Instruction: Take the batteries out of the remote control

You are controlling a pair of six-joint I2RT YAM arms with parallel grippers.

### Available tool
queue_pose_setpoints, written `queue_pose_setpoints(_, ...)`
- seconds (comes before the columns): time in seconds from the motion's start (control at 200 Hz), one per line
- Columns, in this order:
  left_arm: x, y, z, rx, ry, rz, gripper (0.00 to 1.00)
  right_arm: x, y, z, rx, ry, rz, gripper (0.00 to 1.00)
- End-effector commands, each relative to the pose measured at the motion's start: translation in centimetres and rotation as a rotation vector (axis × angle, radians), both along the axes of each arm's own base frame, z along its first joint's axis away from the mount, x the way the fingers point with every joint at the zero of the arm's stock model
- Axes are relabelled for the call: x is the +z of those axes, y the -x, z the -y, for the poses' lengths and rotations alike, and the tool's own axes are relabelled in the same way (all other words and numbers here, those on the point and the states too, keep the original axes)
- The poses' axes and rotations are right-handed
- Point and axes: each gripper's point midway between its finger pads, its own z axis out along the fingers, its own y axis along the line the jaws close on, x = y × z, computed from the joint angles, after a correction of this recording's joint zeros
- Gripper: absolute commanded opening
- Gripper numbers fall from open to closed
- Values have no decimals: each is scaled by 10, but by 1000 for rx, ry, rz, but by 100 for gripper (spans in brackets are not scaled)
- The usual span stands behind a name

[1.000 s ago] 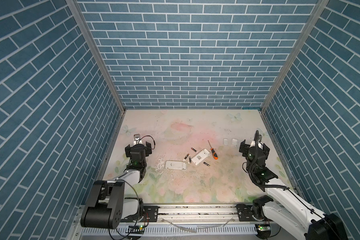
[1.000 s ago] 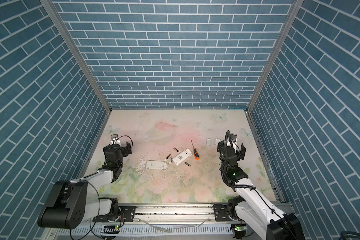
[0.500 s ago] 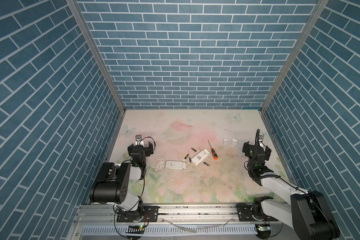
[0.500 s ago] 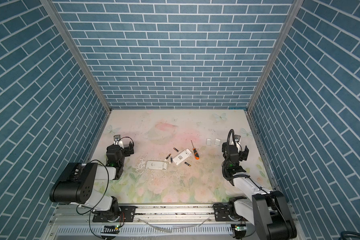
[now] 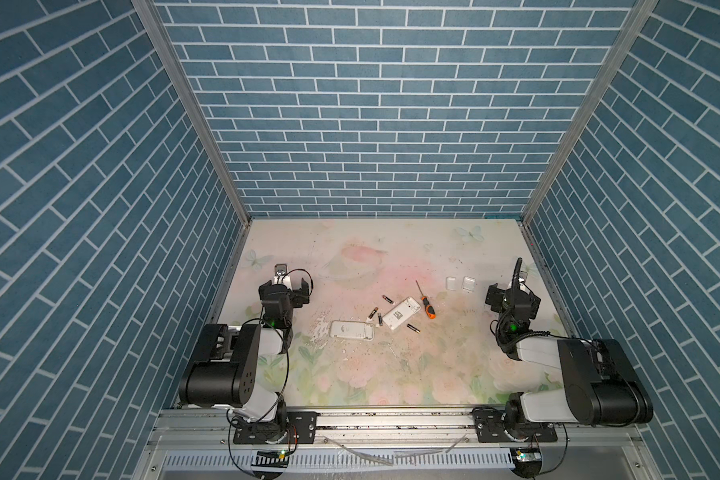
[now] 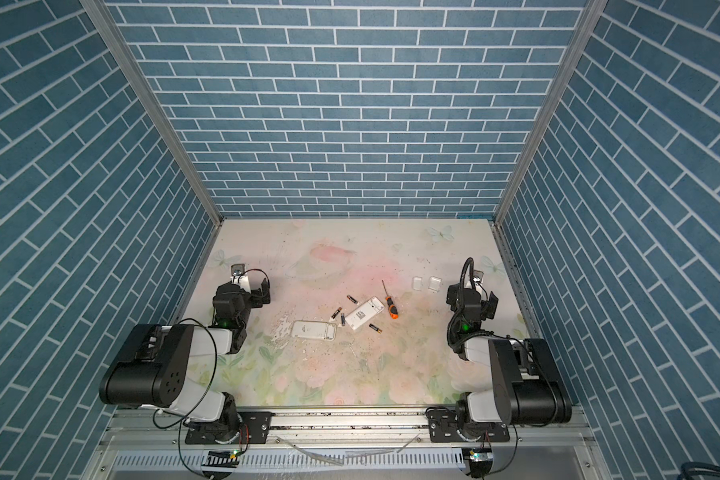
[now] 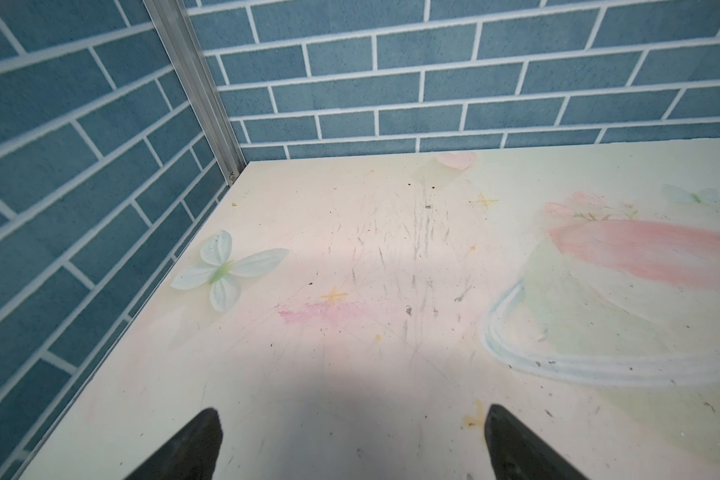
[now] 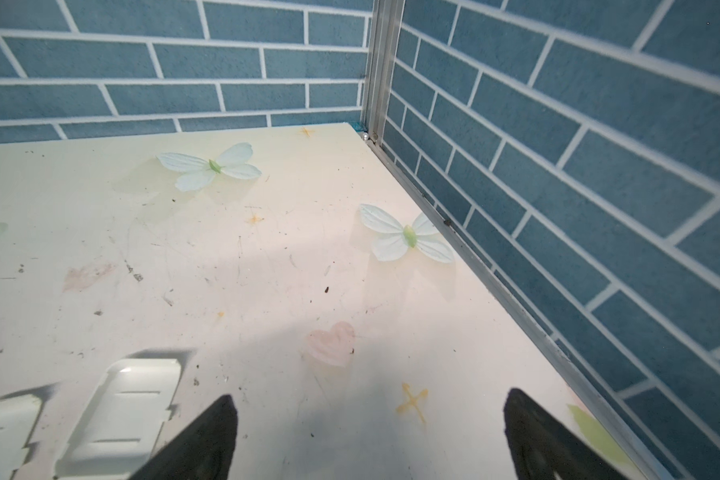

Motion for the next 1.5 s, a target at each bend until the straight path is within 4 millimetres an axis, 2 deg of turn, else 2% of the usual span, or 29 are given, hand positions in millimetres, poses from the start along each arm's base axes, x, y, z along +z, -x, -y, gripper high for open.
queue_pose_setpoints(0.0, -1, -3, 1, -11, -5, -10, 100, 16, -14, -1, 26, 17, 75, 99)
queue_pose_setpoints(0.44, -1, -3, 1, -10, -5, -10, 100, 12, -10, 0, 69, -34, 94, 99)
queue_pose_setpoints(0.61, 0, -3, 1, -10, -5, -9, 100, 0, -14, -2, 107, -68, 92, 99)
queue_pose_setpoints(0.755, -1, -2, 1, -11, -5, -11, 100, -1, -18, -1, 108, -71, 84, 99)
queue_pose_setpoints(0.87, -1, -3, 1, -10, -5, -10, 100, -8, -27, 1, 93, -76, 0, 99)
queue_pose_setpoints(1.49, -1, -2, 1, -10, -5, -12, 100, -7, -28, -2, 116, -73, 8, 99)
